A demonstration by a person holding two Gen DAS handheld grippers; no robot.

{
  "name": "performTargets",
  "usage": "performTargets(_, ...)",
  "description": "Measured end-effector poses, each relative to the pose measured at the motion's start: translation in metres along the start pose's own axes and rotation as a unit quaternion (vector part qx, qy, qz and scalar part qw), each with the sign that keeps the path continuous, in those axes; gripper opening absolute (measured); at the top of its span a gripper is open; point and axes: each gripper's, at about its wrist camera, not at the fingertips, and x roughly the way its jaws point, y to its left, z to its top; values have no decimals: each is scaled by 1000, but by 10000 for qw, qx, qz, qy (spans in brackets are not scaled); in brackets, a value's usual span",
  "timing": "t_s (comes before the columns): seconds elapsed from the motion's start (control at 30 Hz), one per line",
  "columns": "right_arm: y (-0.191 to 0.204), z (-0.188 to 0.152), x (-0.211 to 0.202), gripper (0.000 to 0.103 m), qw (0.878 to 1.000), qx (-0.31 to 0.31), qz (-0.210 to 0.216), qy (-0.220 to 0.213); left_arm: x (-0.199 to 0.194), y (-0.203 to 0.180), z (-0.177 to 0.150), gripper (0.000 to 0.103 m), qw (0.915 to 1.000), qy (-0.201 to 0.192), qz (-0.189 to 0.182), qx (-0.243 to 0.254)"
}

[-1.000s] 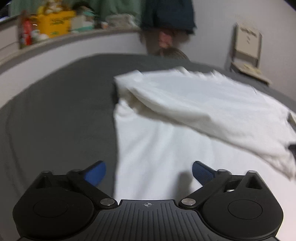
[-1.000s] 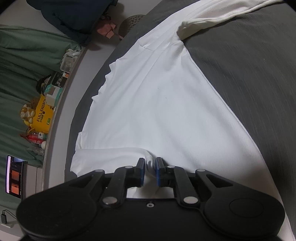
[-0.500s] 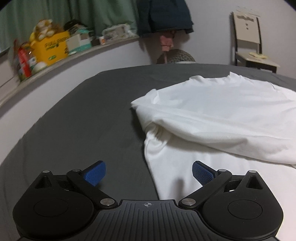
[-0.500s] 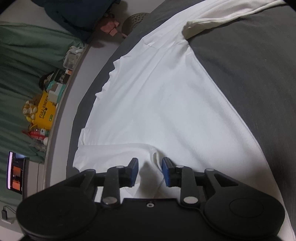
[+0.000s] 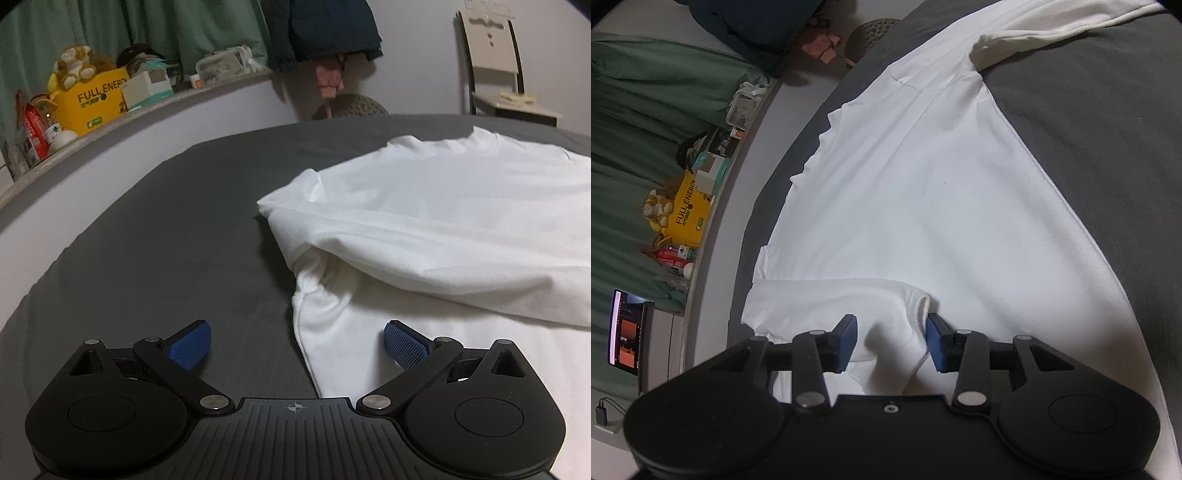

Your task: Fold clothes

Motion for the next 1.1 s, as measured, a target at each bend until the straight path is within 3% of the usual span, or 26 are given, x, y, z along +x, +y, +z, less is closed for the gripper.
performTargets(0.4,1,-3,7,41,9998,-18,179,114,40,9,26,103,9992,-79,224,-337)
performTargets(0.43,0,-2,8,34,9998,-32,195,97,43,11,27,103,9988,-68,264,-401)
performTargets(0.47,-1,-2,9,21,9997,2,219,97,47,13,28,103,9984,-57,304,-464)
performTargets(0.5,-4,-2,11,16,9996,78,250,113,50,15,28,103,9980,-48,341,-524)
performTargets(0.57,-9,-1,7,10,9978,348,562,72,51,20,26,103,9974,-45,382,-610)
performTargets(0.7,-19,1,-6,9,9865,956,1330,-52,48,30,19,103,9974,-118,470,-532)
performTargets(0.77,-21,1,-18,8,9804,1053,1654,-213,46,37,16,103,9966,-84,706,-413)
performTargets(0.87,-20,0,-37,8,9762,997,1872,-452,45,49,10,103,9983,-118,414,-381)
performTargets(1.1,-43,-1,-33,7,9831,1421,1081,-398,36,40,14,103,9979,-326,484,278)
